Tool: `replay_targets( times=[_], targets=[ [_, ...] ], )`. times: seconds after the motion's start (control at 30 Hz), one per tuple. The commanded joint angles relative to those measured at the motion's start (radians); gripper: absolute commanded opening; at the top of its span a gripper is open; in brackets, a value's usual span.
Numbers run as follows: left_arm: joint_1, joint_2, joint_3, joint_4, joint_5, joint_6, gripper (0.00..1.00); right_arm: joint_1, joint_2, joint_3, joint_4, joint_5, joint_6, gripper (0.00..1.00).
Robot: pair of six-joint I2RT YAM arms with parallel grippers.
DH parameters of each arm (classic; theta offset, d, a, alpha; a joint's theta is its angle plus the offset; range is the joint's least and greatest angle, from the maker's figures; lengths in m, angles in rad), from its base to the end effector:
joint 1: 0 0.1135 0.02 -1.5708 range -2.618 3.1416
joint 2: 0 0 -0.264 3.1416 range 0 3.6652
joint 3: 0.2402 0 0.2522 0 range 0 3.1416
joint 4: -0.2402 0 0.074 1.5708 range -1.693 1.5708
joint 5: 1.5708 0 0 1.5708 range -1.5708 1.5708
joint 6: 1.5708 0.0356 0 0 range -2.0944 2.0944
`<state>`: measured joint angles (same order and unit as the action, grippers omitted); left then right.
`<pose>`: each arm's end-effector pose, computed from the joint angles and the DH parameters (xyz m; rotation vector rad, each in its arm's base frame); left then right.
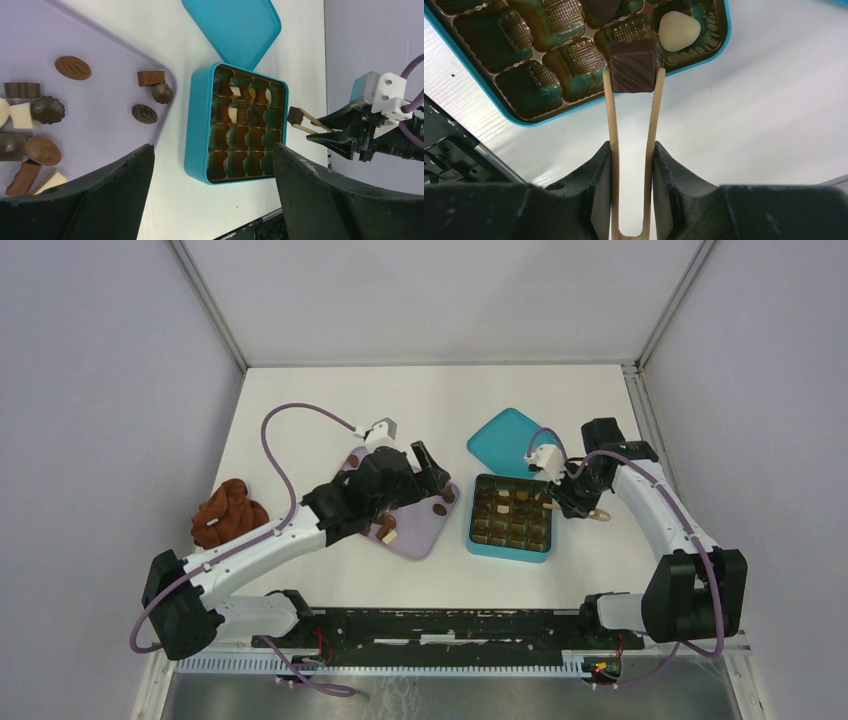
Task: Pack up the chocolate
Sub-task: Place the fake chocolate in the packing box.
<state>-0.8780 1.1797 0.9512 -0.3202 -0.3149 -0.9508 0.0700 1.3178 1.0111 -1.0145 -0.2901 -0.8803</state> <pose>0.1768 -0.1958 0.3043 -0.2728 2.1676 -0.7558 0.2310 0.0264 0.2476 -1.3218 2.4576 0.2366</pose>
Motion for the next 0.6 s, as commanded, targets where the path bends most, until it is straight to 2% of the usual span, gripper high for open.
replay_targets(
  times=[0.0, 0.57],
  targets=[
    [-0.015, 0.043, 0.024, 0.074, 0.038, 0.041, 0.92, 0.009, 0.021, 0.011, 0.014, 0.030, -0.007, 0.20],
    [-0.019, 0.081, 0.049, 0.044, 0.022, 0.057, 0.91, 0.092, 0.059, -0.030, 0.070, 0.139, 0.035, 0.26]
  ],
)
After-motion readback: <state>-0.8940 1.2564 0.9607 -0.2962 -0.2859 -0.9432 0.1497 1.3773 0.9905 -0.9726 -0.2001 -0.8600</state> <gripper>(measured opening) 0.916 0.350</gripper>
